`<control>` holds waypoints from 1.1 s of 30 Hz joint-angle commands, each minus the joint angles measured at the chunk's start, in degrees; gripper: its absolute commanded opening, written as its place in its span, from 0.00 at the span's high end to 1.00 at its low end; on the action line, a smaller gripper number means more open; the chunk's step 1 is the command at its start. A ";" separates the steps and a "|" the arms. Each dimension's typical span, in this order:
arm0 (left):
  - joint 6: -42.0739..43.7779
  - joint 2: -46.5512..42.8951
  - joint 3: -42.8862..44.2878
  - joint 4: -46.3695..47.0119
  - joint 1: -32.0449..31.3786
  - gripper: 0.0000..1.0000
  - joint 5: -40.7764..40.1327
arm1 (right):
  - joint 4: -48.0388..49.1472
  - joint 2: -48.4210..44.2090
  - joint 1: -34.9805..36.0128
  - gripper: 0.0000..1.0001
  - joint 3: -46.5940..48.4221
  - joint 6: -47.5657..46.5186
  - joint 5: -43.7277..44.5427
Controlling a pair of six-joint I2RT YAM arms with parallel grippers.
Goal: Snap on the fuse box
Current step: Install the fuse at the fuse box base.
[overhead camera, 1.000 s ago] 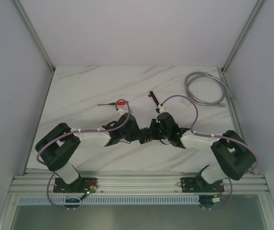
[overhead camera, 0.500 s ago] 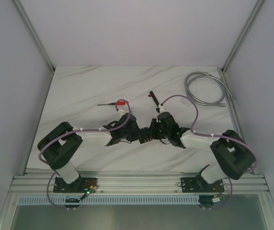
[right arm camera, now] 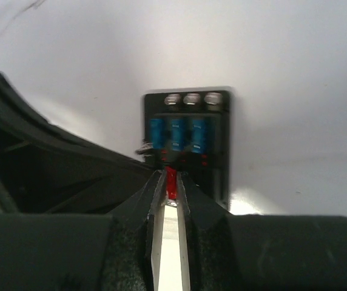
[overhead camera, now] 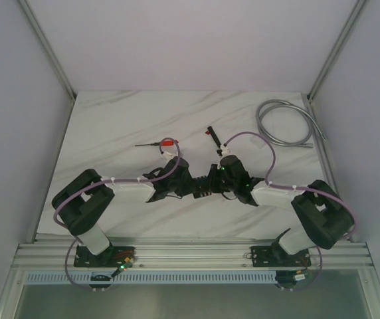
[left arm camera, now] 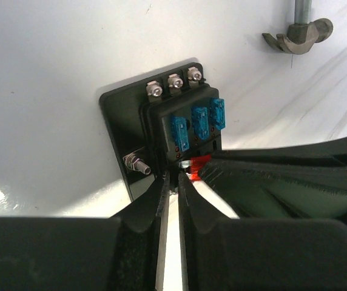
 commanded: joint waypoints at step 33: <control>-2.13 -11.22 -5.65 -0.56 -0.98 0.69 -4.53 | -19.29 0.56 6.41 1.00 11.30 -4.36 11.57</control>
